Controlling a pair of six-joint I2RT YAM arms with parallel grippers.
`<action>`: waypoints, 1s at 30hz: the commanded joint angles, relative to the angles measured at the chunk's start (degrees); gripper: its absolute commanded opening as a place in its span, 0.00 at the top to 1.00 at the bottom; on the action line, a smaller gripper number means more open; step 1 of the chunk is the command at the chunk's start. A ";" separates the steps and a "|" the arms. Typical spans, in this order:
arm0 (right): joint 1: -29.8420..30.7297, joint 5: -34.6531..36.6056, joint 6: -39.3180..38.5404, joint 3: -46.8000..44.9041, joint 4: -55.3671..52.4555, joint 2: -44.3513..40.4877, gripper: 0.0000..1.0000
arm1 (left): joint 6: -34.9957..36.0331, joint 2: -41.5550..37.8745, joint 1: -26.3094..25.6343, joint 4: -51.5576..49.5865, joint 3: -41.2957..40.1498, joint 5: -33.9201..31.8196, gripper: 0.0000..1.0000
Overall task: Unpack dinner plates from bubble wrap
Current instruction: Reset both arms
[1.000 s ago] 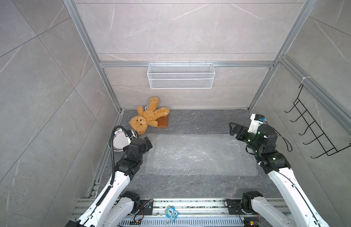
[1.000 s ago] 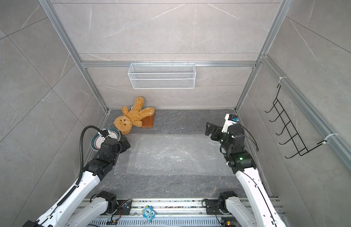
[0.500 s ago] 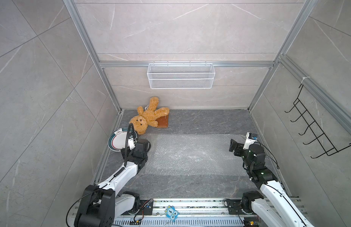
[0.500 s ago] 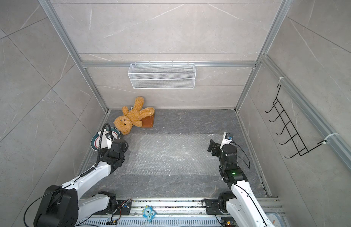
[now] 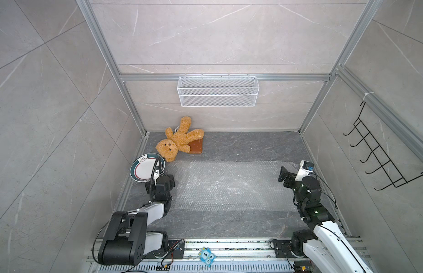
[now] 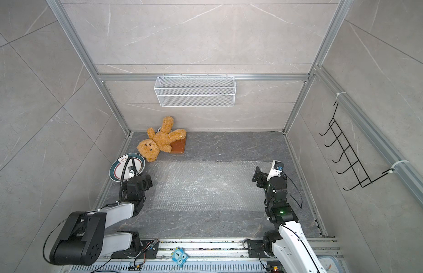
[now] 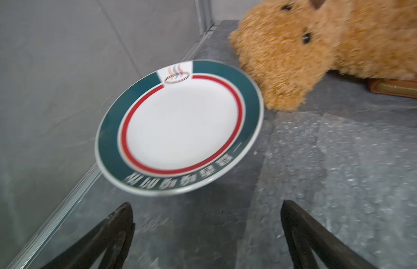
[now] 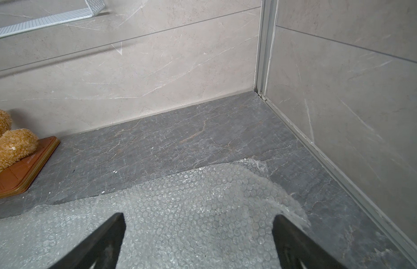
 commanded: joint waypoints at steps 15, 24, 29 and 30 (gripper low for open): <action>0.20 5.54 -9.31 -15.37 55.95 29.63 0.00 | 0.36 8.77 6.88 8.45 4.55 14.40 0.00; -0.05 5.41 -10.24 -15.80 74.31 47.85 0.00 | 0.54 8.77 6.84 8.48 4.48 14.08 0.00; -0.20 -0.76 -12.30 -11.65 69.11 51.34 0.00 | 0.57 8.77 6.66 8.53 4.55 13.97 0.00; -0.56 -1.17 -11.82 -9.33 62.17 49.61 0.00 | 0.54 8.77 6.66 8.54 4.54 14.00 0.00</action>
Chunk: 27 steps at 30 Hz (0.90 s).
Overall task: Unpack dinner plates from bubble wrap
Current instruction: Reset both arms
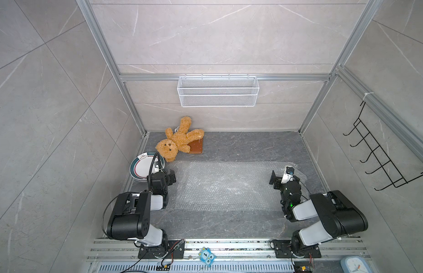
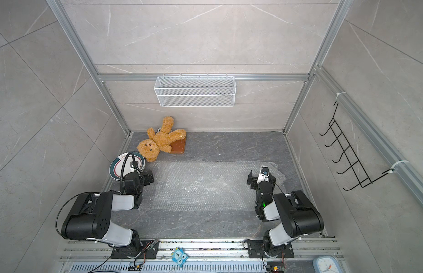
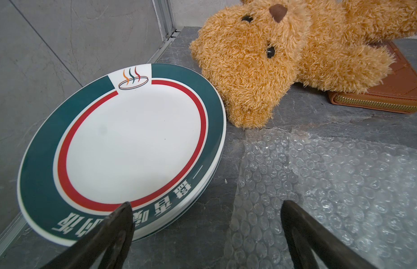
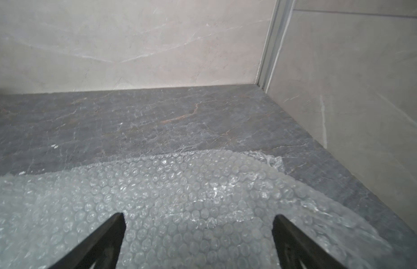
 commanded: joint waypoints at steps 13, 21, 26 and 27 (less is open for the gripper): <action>-5.61 -12.86 0.29 10.74 -18.35 -2.10 0.00 | -0.64 -0.70 -0.11 1.45 0.90 0.15 0.00; -5.57 -12.84 0.29 10.48 -16.98 -1.63 0.00 | -0.66 -0.70 -0.08 1.43 0.85 0.20 0.00; -5.62 -12.78 0.27 10.48 -17.06 -1.58 0.00 | -0.70 -0.69 -0.07 1.43 0.90 0.19 0.00; -5.57 -12.82 0.30 10.56 -17.02 -1.59 0.00 | -0.66 -0.70 -0.07 1.43 0.85 0.20 0.00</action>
